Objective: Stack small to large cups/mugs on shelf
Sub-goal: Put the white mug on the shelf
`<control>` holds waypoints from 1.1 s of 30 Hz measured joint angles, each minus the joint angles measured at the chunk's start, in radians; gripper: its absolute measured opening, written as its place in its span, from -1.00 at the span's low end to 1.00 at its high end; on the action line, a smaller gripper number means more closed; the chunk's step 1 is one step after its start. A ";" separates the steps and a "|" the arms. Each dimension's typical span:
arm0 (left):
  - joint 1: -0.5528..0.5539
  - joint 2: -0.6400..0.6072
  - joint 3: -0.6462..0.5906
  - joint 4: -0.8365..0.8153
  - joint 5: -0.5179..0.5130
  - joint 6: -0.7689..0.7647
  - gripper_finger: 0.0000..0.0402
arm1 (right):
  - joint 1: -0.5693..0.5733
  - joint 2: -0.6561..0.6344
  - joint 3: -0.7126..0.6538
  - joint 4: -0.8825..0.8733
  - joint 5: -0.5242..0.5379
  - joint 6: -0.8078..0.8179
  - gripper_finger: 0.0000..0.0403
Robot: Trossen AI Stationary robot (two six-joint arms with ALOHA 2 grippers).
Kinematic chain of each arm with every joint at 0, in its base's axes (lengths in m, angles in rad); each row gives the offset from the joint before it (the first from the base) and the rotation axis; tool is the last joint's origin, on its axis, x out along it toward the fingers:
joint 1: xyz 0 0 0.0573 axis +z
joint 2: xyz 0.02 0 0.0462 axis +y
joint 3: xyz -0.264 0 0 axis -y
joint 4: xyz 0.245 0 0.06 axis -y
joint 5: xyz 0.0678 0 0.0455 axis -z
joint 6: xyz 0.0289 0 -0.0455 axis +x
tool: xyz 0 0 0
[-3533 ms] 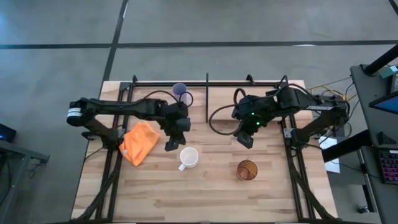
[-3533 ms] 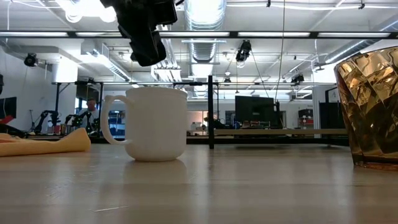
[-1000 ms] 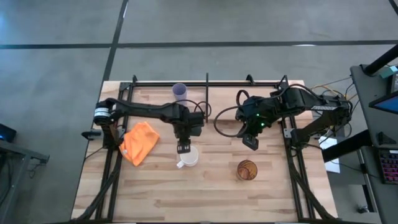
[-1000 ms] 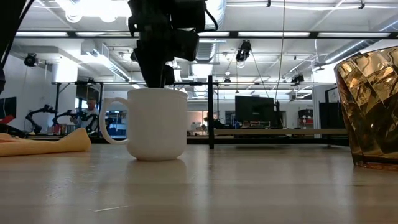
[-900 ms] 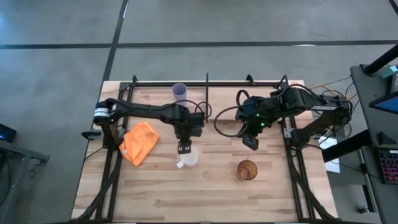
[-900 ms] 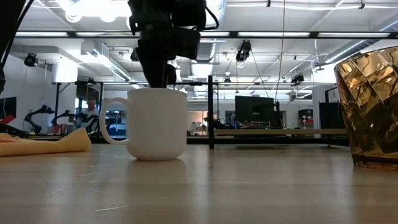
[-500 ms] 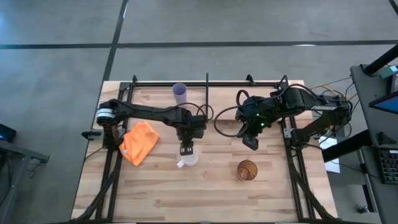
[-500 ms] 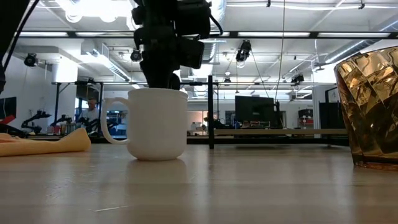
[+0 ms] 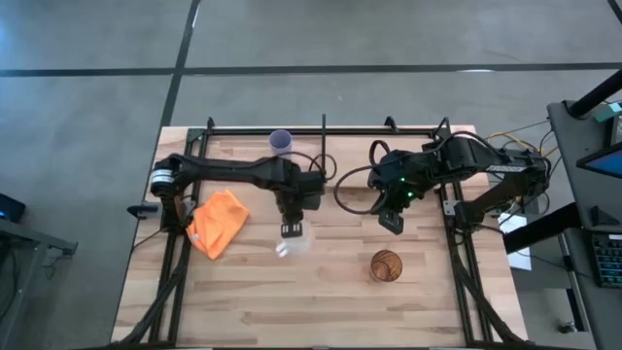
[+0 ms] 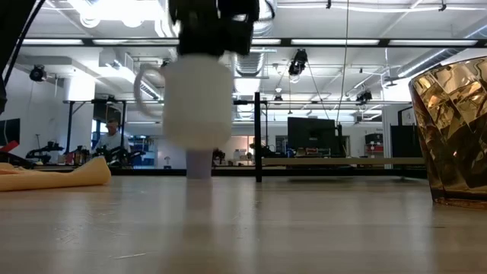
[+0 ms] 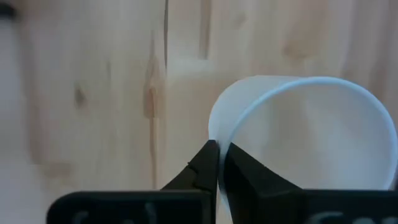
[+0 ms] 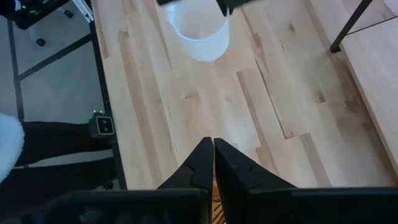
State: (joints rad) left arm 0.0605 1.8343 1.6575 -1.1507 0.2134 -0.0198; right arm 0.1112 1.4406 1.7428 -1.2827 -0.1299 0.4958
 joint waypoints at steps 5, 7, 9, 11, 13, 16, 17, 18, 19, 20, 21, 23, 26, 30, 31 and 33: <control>0.008 -0.001 0.252 -0.069 -0.161 0.037 -1.00 | 0.000 0.000 0.000 0.000 0.000 0.001 -0.96; 0.027 -0.001 0.345 -0.064 -0.196 0.037 -1.00 | 0.000 0.000 0.000 0.000 0.006 0.002 -0.96; 0.051 0.002 0.425 -0.055 -0.199 0.034 -1.00 | 0.004 0.000 0.000 0.000 0.063 0.025 -0.96; 0.077 0.006 0.489 -0.049 -0.206 0.027 -1.00 | 0.014 -0.008 0.000 0.000 0.147 0.036 -0.96; 0.100 0.018 0.523 -0.021 -0.224 0.027 -1.00 | 0.025 -0.023 0.000 0.000 0.232 0.037 -0.96; 0.142 0.043 0.541 0.025 -0.229 0.026 -1.00 | 0.045 -0.052 0.000 0.000 0.374 0.089 -0.96; 0.154 0.056 0.548 0.035 -0.227 0.025 -1.00 | 0.050 -0.062 0.000 -0.003 0.416 0.113 -0.96; 0.166 0.071 0.554 0.047 -0.222 0.020 -1.00 | 0.055 -0.071 0.000 -0.005 0.452 0.134 -0.96; 0.177 0.088 0.562 0.056 -0.219 0.009 -1.00 | 0.061 -0.083 0.000 -0.005 0.479 0.153 -0.96; 0.187 0.107 0.568 0.059 -0.218 0.000 -1.00 | 0.065 -0.095 0.000 -0.006 0.506 0.170 -0.96; 0.193 0.130 0.574 0.067 -0.219 0.001 -1.00 | 0.070 -0.107 0.000 -0.006 0.529 0.189 -0.96; 0.207 0.174 0.584 0.101 -0.219 0.005 -1.00 | 0.080 -0.128 0.000 -0.006 0.566 0.214 -0.96; 0.223 0.233 0.587 0.152 -0.214 0.002 -1.00 | 0.091 -0.146 0.000 -0.006 0.601 0.241 -0.96; 0.255 0.292 0.584 0.155 -0.212 0.001 -1.00 | 0.092 -0.151 0.000 -0.021 0.613 0.253 -0.96; 0.263 0.306 0.581 0.150 -0.212 0.001 -1.00 | 0.092 -0.150 0.000 -0.023 0.613 0.256 -0.96; 0.276 0.327 0.577 0.142 -0.214 0.001 -1.00 | 0.092 -0.148 0.000 -0.024 0.613 0.256 -0.96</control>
State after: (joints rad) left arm 0.3366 2.1612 2.2349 -1.0086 -0.0011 -0.0193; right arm 0.2030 1.2928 1.7425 -1.3064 0.4835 0.7520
